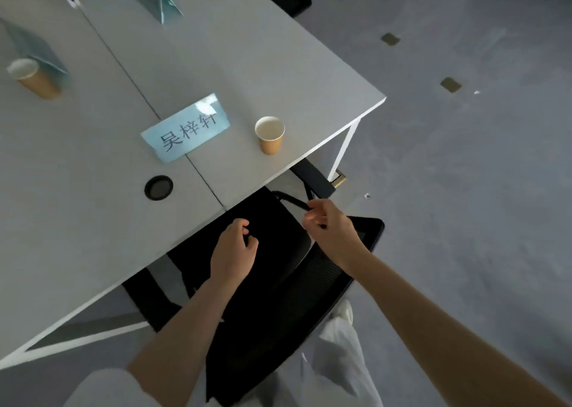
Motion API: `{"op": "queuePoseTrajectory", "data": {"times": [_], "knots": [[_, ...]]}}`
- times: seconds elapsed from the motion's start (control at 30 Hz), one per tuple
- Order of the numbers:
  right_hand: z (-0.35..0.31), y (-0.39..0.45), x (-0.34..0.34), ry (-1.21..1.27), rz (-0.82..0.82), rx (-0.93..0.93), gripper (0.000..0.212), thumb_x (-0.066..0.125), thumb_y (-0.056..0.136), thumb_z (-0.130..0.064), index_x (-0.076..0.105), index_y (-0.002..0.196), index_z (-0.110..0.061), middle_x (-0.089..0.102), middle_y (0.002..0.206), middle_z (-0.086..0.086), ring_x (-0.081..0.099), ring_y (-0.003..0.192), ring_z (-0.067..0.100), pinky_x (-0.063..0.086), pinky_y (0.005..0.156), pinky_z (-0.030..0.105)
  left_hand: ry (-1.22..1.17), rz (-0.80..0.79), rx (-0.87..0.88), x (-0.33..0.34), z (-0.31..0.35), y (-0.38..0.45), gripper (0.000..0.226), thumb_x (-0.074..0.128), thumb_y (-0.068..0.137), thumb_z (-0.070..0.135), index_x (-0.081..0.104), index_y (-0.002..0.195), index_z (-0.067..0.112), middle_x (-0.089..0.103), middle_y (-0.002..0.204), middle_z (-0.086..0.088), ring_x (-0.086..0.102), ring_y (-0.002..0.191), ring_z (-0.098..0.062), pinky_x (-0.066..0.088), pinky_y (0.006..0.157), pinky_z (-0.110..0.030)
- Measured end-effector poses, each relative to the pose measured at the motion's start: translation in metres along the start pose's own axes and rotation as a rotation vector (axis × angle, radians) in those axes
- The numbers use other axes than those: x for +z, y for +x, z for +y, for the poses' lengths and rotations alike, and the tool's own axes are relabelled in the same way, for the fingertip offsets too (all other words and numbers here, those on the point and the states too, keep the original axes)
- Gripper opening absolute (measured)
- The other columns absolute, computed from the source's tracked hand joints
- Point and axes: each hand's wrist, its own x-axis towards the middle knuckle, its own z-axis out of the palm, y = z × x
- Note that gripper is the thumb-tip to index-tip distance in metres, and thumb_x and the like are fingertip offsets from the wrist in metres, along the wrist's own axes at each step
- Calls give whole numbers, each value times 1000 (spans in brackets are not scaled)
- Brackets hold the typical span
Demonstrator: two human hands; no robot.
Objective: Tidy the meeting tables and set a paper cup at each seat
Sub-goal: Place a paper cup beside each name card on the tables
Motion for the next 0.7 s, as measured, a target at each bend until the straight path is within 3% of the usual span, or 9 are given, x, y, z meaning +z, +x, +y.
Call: {"op": "queuePoseTrajectory", "data": {"times": [0.17,0.27,0.43,0.6,0.7], "knots": [[12,43,-37,-245,-183,-175,36,57,93,-23,47,128,-17,60,118,0,55,109,12,39,93,21,-182,102,-174,10,26,16,33,53,97,19,50,130,13,57,120,-4,57,109,-23,50,91,-44],[13,71,-48,-334,-272,-242,41,60,92,-24,46,129,-14,57,122,3,52,113,16,36,92,22,-218,152,-240,11,34,23,33,54,97,17,50,130,11,57,122,-6,56,111,-25,49,92,-45],[-4,131,-43,-262,-277,-177,50,66,87,-25,45,130,-12,58,120,3,55,113,19,44,100,34,-128,279,-233,10,40,52,36,54,96,18,50,131,11,54,129,-7,50,121,-24,43,98,-37],[-11,212,-23,-212,-245,-114,63,71,82,-24,37,134,-14,55,117,5,56,109,25,46,99,41,-55,311,-259,4,23,119,42,53,94,16,46,136,10,47,140,-11,37,134,-27,37,106,-41],[-12,248,-11,-218,-232,-120,77,76,78,-24,31,139,-13,52,122,8,55,110,27,45,99,43,39,335,-268,6,8,150,52,54,93,17,40,142,11,35,153,-11,23,144,-30,25,117,-44]]}}
